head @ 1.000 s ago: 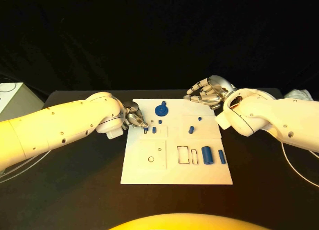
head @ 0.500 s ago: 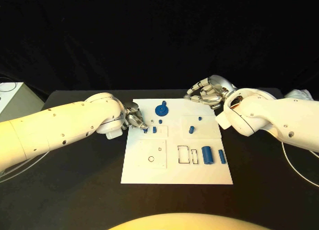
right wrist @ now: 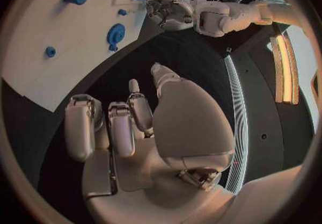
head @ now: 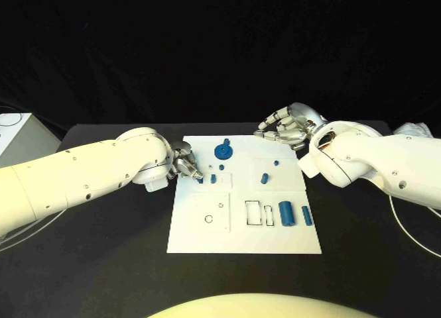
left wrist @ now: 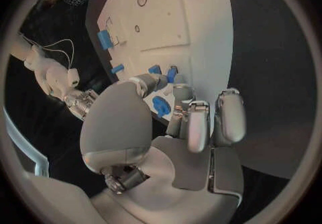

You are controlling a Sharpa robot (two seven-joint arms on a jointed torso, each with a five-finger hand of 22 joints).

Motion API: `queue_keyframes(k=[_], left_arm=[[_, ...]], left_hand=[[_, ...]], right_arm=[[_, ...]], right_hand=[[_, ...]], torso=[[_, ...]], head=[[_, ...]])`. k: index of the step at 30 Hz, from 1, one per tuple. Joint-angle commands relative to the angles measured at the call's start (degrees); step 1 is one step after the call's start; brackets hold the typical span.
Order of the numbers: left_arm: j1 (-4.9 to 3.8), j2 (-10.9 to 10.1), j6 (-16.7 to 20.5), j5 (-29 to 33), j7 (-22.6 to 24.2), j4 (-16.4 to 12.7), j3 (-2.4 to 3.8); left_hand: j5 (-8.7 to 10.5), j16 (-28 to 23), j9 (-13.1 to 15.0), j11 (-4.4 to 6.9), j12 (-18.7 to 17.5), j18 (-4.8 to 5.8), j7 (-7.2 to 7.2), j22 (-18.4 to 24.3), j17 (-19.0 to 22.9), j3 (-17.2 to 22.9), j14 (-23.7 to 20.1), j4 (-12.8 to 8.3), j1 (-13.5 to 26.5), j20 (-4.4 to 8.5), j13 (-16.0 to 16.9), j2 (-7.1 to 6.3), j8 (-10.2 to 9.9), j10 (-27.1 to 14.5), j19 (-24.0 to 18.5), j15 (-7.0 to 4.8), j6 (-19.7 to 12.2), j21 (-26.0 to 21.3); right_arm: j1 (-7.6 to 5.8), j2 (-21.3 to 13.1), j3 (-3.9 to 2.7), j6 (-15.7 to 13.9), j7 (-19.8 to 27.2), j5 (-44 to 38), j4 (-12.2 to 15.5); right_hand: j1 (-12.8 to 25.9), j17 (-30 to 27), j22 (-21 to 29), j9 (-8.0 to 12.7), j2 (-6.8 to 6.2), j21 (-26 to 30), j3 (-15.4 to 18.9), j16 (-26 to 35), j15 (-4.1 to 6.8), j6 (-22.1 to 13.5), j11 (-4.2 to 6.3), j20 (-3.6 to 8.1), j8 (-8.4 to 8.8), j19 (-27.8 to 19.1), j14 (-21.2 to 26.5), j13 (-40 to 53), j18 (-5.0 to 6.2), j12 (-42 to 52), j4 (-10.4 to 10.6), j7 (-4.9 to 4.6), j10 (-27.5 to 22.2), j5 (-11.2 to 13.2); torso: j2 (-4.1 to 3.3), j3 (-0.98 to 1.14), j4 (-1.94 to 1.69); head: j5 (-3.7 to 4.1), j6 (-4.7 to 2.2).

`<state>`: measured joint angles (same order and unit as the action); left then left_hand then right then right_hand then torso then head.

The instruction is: Assemble the parts on the task board

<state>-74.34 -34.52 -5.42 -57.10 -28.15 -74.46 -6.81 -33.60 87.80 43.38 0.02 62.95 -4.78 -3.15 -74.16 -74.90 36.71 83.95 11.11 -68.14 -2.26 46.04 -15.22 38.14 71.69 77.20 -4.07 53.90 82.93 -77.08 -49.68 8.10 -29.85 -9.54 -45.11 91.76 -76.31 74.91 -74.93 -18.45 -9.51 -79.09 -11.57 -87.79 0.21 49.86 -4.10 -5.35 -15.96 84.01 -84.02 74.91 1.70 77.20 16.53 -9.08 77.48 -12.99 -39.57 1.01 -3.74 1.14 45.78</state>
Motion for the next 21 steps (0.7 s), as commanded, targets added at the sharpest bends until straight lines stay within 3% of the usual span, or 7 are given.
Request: queue_keyframes(k=[1,21], left_arm=[[0.04,0.1,-1.4,-0.4,-0.1,-0.1,-0.02],[0.05,0.2,-2.1,-0.5,-0.1,0.0,-0.03]], left_hand=[[-0.28,0.2,0.1,1.30,0.2,0.90,0.04,-0.2,-11.2,10.7,4.9,-10.9,0.0,0.16,0.1,0.37,0.1,1.6,0.4,-0.43,0.4,0.4],[-0.28,0.2,0.1,1.31,0.1,0.90,0.05,-0.2,-11.3,10.7,5.0,-11.0,0.0,0.18,0.0,0.35,0.1,1.6,0.4,-0.45,0.4,0.4]], right_arm=[[0.02,0.0,-0.01,0.7,0.3,-0.4,0.0],[0.03,0.0,-0.01,0.7,0.3,-0.4,0.0]], right_hand=[[0.6,10.4,-7.7,0.0,0.14,0.4,-0.3,0.2,-0.10,-0.4,-0.13,-0.44,-0.17,1.1,-4.8,1.8,0.97,-0.1,-0.1,0.09,-0.3,-0.1],[0.6,10.4,-7.7,0.0,0.14,0.4,-0.3,0.2,-0.10,-0.4,-0.13,-0.44,-0.17,1.1,-4.8,1.8,0.97,-0.1,-0.1,0.09,-0.3,-0.1]], torso=[[0.02,0.02,-0.01],[-0.02,0.02,0.01]], head=[[-0.03,0.06],[0.05,0.06]])
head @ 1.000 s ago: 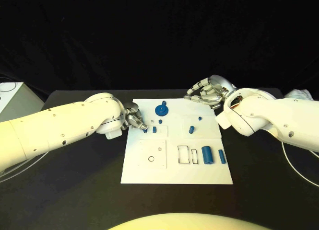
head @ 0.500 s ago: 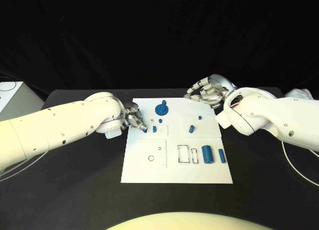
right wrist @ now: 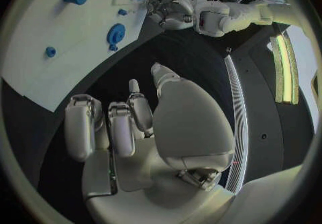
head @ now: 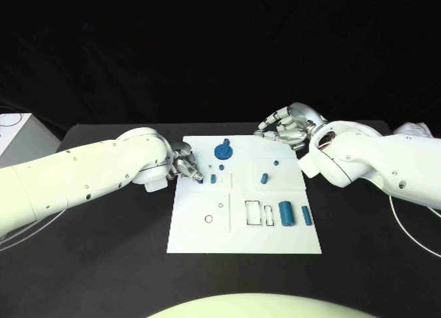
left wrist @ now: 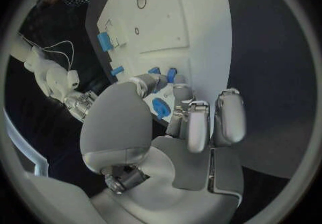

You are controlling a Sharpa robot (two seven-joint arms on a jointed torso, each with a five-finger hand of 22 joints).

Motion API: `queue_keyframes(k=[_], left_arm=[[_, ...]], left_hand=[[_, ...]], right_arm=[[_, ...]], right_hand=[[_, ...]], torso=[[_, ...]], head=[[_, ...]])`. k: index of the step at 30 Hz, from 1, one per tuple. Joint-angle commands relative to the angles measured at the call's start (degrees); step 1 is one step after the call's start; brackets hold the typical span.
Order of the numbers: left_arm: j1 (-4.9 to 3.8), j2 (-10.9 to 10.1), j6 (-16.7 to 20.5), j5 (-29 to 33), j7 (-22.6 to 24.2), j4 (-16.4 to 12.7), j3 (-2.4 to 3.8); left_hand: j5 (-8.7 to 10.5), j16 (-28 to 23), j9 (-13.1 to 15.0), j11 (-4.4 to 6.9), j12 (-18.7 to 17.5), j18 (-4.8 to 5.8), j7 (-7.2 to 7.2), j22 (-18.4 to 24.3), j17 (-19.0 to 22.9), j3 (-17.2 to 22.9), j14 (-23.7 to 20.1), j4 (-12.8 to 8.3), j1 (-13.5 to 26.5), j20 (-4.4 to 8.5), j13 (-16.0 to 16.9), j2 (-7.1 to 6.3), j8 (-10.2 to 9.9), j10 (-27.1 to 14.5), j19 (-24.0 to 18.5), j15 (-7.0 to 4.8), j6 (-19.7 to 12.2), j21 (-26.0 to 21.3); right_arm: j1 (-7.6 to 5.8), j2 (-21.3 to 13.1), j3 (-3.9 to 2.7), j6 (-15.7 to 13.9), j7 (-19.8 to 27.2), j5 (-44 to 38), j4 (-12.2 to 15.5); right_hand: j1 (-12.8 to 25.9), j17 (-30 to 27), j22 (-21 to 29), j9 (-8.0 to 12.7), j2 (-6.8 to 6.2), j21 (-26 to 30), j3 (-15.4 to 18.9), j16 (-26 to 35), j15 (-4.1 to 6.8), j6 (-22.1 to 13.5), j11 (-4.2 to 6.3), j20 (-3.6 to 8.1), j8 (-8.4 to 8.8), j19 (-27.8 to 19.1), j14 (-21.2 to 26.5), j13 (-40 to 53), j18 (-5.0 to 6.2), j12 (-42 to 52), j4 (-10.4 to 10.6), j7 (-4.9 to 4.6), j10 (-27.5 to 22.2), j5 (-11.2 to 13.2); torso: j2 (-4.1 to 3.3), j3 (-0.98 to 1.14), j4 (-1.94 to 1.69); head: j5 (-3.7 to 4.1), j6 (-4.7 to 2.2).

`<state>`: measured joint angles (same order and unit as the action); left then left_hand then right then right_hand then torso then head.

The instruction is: Assemble the parts on the task board

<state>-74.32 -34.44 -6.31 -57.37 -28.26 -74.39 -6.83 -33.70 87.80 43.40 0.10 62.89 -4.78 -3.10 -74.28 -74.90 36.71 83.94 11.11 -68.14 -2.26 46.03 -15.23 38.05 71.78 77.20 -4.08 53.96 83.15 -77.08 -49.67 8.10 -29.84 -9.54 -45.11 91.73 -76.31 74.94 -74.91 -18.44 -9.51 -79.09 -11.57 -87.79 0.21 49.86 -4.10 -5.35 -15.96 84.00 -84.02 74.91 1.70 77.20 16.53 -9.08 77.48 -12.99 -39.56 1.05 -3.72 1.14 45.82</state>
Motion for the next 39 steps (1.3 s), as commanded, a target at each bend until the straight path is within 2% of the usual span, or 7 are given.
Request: queue_keyframes(k=[1,9,22,33,35,39], left_arm=[[0.03,0.2,-1.2,-0.2,0.0,0.0,-0.01],[0.04,0.7,-1.4,-0.3,-0.1,0.6,-0.04],[0.18,1.9,-2.6,-0.3,-0.3,1.4,-1.07],[0.19,2.0,-2.4,0.1,-0.8,1.7,-1.30],[0.19,2.0,-1.9,0.3,-0.9,1.8,-1.31],[0.19,1.7,-0.8,0.6,-1.2,2.0,-1.32]], left_hand=[[-0.18,0.2,0.0,1.23,0.2,0.90,-0.01,0.0,-11.3,10.7,5.0,-11.0,0.0,0.18,0.0,0.35,0.2,1.5,0.4,-0.43,0.3,0.2],[-0.18,0.2,0.0,1.23,0.2,0.90,-0.01,0.0,-11.3,10.7,5.0,-11.0,0.0,0.18,0.0,0.35,0.2,1.5,0.4,-0.43,0.3,0.2],[-0.17,0.2,0.0,1.24,0.1,0.89,-0.01,0.0,-11.1,10.8,4.9,-11.1,0.0,0.21,-0.1,0.36,0.1,1.5,0.4,-0.45,0.4,0.2],[0.38,0.0,0.1,1.13,-0.4,0.77,-0.09,0.6,-10.8,10.5,4.8,-10.7,0.8,0.20,-0.6,0.54,-0.1,1.3,-0.1,-0.36,0.2,-0.1],[1.76,-0.2,0.6,1.49,-0.6,0.69,0.50,1.1,-10.5,6.9,4.7,-9.3,2.8,0.05,-0.7,0.76,-0.1,1.6,-0.5,-0.41,-0.7,-0.6],[2.15,-0.5,0.5,1.61,-1.2,0.60,0.91,1.6,-10.0,2.2,4.6,-6.0,5.9,0.19,-1.6,1.35,-0.5,1.0,-0.9,-0.60,-0.5,-1.1]], right_arm=[[0.03,0.0,-0.01,0.7,0.3,-0.4,0.1],[0.03,0.0,-0.01,0.7,0.3,-0.4,0.1],[0.03,-0.1,-0.01,0.7,0.3,-0.4,0.2],[0.02,-0.2,-0.01,0.7,0.3,-0.4,0.3],[0.02,-0.2,-0.01,0.6,0.4,-0.3,0.3],[0.02,-0.2,-0.01,0.6,0.4,-0.3,0.3]], right_hand=[[0.6,10.4,-7.7,-0.1,0.13,0.4,-0.3,0.2,-0.10,-0.4,-0.13,-0.44,-0.18,1.1,-4.8,1.8,0.97,-0.1,-0.1,0.09,-0.3,-0.1],[0.6,10.4,-7.7,-0.1,0.13,0.4,-0.3,0.2,-0.10,-0.4,-0.13,-0.44,-0.18,1.1,-4.8,1.8,0.97,-0.1,-0.1,0.09,-0.3,-0.1],[0.6,10.4,-7.7,-0.1,0.13,0.4,-0.3,0.2,-0.10,-0.4,-0.13,-0.44,-0.18,1.1,-4.8,1.8,0.97,-0.1,-0.1,0.09,-0.3,-0.1],[0.6,10.4,-7.7,-0.1,0.13,0.4,-0.3,0.2,-0.10,-0.4,-0.13,-0.44,-0.18,1.1,-4.8,1.8,0.97,-0.1,-0.1,0.09,-0.3,-0.1],[0.6,10.3,-7.6,-0.1,0.09,0.4,-0.4,0.3,-0.09,-0.5,-0.12,-0.42,-0.24,1.1,-4.8,1.8,0.98,-0.2,-0.1,0.10,-0.4,-0.1],[0.6,10.3,-7.6,-0.1,0.09,0.4,-0.4,0.3,-0.09,-0.5,-0.12,-0.42,-0.24,1.1,-4.8,1.8,0.98,-0.2,-0.1,0.10,-0.4,-0.1]], torso=[[-0.03,-0.04,-0.01],[-0.06,-0.01,-0.02],[-0.06,0.03,0.04],[0.02,0.02,-0.07],[0.04,0.03,-0.07],[0.04,0.00,-0.04]], head=[[0.04,0.01],[0.11,0.13],[0.29,0.44],[0.46,0.56],[0.49,0.50],[0.51,0.33]])
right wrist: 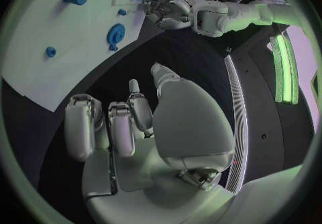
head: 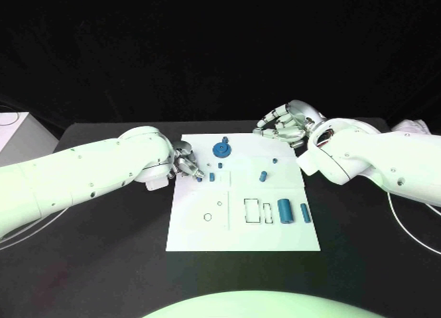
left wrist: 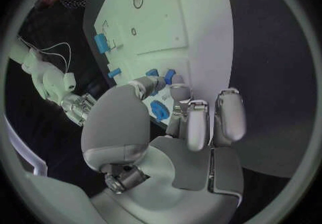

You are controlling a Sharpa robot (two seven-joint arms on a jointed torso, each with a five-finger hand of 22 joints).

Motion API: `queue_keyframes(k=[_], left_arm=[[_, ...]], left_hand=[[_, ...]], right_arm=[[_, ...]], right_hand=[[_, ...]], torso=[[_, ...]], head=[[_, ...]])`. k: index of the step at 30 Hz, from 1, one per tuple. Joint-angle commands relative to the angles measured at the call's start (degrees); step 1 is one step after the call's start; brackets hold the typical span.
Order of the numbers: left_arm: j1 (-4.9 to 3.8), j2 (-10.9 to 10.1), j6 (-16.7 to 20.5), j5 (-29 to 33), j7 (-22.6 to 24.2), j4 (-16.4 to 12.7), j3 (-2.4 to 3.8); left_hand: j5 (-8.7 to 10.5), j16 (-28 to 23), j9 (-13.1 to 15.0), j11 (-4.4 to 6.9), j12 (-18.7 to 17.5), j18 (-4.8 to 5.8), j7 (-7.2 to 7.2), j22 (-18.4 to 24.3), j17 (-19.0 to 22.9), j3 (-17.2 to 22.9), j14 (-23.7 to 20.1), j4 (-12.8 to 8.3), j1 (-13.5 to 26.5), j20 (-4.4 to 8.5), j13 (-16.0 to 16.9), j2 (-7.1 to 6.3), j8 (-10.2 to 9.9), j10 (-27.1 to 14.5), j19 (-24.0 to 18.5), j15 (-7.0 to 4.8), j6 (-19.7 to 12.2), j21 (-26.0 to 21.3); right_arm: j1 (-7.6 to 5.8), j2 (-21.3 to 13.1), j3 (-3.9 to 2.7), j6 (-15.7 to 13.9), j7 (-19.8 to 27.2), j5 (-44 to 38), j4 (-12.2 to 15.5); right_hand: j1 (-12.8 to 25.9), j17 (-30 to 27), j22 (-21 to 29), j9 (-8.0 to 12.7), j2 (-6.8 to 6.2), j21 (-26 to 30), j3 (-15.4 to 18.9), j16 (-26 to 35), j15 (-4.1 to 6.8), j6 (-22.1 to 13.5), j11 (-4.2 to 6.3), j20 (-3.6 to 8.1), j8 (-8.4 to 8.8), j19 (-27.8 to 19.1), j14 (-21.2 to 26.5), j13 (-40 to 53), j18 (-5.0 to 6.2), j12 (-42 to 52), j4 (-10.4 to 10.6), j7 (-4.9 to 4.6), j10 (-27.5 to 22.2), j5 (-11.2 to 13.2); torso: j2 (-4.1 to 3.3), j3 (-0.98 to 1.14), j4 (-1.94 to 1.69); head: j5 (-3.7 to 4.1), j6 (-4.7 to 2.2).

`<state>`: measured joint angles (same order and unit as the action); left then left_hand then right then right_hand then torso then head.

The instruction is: Assemble the parts on the task board

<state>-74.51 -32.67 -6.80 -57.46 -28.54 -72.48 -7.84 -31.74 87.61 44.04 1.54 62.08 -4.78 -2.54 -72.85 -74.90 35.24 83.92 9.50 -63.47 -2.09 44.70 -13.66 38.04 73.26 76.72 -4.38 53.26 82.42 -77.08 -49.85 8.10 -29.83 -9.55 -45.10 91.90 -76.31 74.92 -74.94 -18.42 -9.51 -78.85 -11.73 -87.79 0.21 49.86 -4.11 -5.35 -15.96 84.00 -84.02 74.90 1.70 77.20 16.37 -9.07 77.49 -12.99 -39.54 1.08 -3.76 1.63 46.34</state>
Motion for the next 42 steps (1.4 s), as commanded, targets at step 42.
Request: queue_keyframes(k=[42], left_arm=[[2.22,-1.7,22.9,-5.3,31.1,-2.4,1.13]], left_hand=[[14.57,-27.1,-15.9,-9.17,-21.0,-5.64,-8.56,31.9,33.2,-8.3,-25.9,1.8,-22.3,-7.25,-26.2,-0.42,-8.4,-30.1,-29.7,7.99,-14.5,-25.8]], right_arm=[[0.05,-0.3,0.02,-0.2,1.1,0.0,-0.8]], right_hand=[[0.7,10.2,-7.4,-0.1,0.07,0.6,-0.4,0.4,-0.09,-0.7,-0.13,-0.41,-0.21,1.0,-4.7,1.5,1.06,-0.4,0.0,0.07,-0.6,-0.2]], torso=[[0.01,-0.13,0.02]], head=[[0.92,-1.74]])
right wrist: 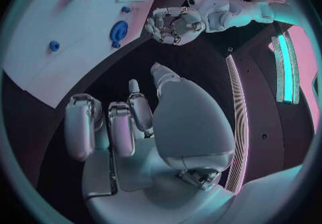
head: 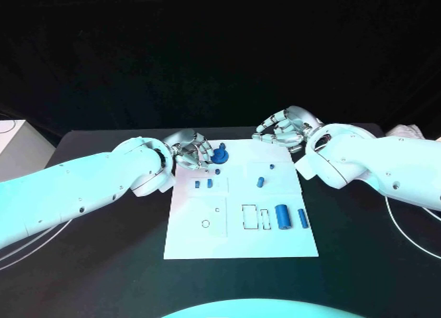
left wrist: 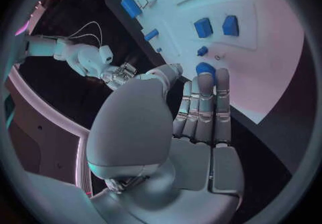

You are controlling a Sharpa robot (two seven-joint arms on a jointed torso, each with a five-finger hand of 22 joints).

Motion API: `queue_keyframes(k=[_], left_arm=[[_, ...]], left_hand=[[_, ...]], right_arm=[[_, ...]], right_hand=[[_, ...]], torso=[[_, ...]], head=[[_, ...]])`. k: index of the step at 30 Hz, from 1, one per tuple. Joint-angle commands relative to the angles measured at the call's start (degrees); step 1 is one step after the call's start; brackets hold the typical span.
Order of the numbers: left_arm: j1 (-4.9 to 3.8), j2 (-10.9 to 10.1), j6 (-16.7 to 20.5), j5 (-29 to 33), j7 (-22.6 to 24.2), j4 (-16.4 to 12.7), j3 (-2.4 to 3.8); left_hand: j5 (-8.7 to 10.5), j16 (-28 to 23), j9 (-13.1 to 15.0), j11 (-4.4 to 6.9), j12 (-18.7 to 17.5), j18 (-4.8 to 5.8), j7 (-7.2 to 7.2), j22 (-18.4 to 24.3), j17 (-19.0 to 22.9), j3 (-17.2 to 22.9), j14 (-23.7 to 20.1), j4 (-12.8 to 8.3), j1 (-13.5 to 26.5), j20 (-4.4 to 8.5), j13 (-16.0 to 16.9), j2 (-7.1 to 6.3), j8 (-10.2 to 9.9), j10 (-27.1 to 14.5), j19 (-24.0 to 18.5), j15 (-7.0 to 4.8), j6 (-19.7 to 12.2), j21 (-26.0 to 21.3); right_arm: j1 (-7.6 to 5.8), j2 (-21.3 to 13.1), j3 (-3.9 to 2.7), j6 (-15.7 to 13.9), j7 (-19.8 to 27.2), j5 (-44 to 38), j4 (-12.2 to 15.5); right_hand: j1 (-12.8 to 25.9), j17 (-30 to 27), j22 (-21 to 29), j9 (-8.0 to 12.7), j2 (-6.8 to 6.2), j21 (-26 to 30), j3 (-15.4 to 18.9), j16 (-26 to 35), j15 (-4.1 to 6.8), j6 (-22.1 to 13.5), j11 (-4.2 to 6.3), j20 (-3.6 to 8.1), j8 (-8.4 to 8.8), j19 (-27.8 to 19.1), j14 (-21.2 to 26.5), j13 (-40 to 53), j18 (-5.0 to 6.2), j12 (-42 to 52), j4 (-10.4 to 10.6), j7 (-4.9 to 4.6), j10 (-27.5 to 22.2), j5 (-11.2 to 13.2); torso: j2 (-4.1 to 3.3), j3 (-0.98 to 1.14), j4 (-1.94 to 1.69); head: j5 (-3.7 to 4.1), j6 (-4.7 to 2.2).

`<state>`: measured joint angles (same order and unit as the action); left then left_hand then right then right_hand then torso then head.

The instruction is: Assemble the parts on the task board

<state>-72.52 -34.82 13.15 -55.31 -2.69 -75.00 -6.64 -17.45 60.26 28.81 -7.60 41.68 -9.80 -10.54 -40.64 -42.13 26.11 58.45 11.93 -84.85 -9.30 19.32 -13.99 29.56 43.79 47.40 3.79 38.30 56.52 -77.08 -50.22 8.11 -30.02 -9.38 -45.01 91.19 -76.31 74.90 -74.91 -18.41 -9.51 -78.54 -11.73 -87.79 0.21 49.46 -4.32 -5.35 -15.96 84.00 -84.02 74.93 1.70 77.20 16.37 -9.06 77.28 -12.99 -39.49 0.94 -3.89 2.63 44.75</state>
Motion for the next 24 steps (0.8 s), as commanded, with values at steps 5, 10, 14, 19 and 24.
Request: queue_keyframes(k=[5,10,14,19,24], left_arm=[[0.56,2.0,1.2,-13.5,2.8,1.2,-0.78],[0.69,3.7,-1.3,-16.3,0.1,2.6,-1.14],[0.71,4.6,-3.4,-17.5,-2.6,3.6,-1.22],[0.71,5.6,-4.7,-18.5,-5.1,4.6,-1.25],[0.70,6.5,-5.8,-19.1,-6.3,5.5,-1.26]], left_hand=[[0.71,0.7,-2.1,-0.17,-1.9,-0.62,-0.46,-0.6,1.3,0.9,-0.3,-1.0,0.0,-0.21,-2.5,-1.05,0.1,-1.2,-0.5,-0.02,1.4,0.4],[1.28,1.1,-3.2,-0.12,-2.6,-0.68,-0.18,-0.6,2.0,0.7,-0.2,-1.0,0.5,-0.32,-3.6,-1.32,-0.3,-1.2,-0.5,-0.02,1.5,0.3],[1.23,1.7,-3.8,-0.11,-2.9,-0.70,-0.16,-0.7,2.3,0.7,0.3,-1.1,0.9,-0.31,-4.2,-1.38,-0.5,-1.0,-0.1,-0.04,1.8,0.4],[1.31,3.6,-5.1,0.17,-3.1,-0.73,0.24,-1.0,2.7,0.5,1.5,-1.0,1.6,-0.16,-5.3,-1.48,-0.6,0.0,0.7,-0.27,3.1,1.1],[1.27,4.0,-5.6,0.17,-3.5,-0.73,0.27,-1.2,3.0,0.9,1.6,-1.3,1.4,-0.08,-5.9,-1.21,-0.7,0.0,0.9,-0.30,3.5,1.3]], right_arm=[[0.06,0.2,0.03,0.2,0.9,-0.1,-0.1],[0.07,0.4,0.05,0.3,0.9,-0.1,0.0],[0.08,0.4,0.06,0.3,0.9,-0.1,0.1],[0.08,0.4,0.07,0.3,0.8,-0.1,0.1],[0.08,0.5,0.07,0.3,0.8,-0.1,0.2]], right_hand=[[0.6,10.2,-7.3,-0.1,0.09,0.4,-0.4,0.4,-0.09,-0.3,0.08,-0.41,-0.22,0.9,-4.7,1.5,1.09,-0.4,0.0,0.05,-0.4,-0.3],[0.5,10.2,-7.3,-0.1,0.12,0.5,-0.5,0.4,-0.09,-0.3,0.08,-0.41,-0.22,0.9,-4.7,1.5,1.10,-0.4,0.0,0.05,-0.5,-0.4],[0.5,10.2,-7.3,-0.1,0.12,0.5,-0.5,0.4,-0.09,-0.3,0.08,-0.41,-0.22,0.9,-4.7,1.5,1.10,-0.4,0.0,0.05,-0.5,-0.4],[0.5,10.2,-7.3,-0.1,0.14,0.5,-0.5,0.4,-0.09,-0.3,0.07,-0.41,-0.22,0.9,-4.7,1.4,1.11,-0.5,0.0,0.05,-0.5,-0.5],[0.5,10.2,-7.3,-0.1,0.14,0.5,-0.5,0.4,-0.09,-0.3,0.07,-0.41,-0.22,0.9,-4.7,1.4,1.11,-0.5,0.0,0.05,-0.5,-0.5]], torso=[[-0.07,0.16,0.16],[-0.21,0.04,0.27],[-0.12,0.18,0.26],[-0.14,0.13,0.13],[-0.13,0.13,0.19]], head=[[-0.17,-0.32],[-0.10,-0.39],[-0.04,-0.24],[0.20,-0.30],[0.12,-0.27]])
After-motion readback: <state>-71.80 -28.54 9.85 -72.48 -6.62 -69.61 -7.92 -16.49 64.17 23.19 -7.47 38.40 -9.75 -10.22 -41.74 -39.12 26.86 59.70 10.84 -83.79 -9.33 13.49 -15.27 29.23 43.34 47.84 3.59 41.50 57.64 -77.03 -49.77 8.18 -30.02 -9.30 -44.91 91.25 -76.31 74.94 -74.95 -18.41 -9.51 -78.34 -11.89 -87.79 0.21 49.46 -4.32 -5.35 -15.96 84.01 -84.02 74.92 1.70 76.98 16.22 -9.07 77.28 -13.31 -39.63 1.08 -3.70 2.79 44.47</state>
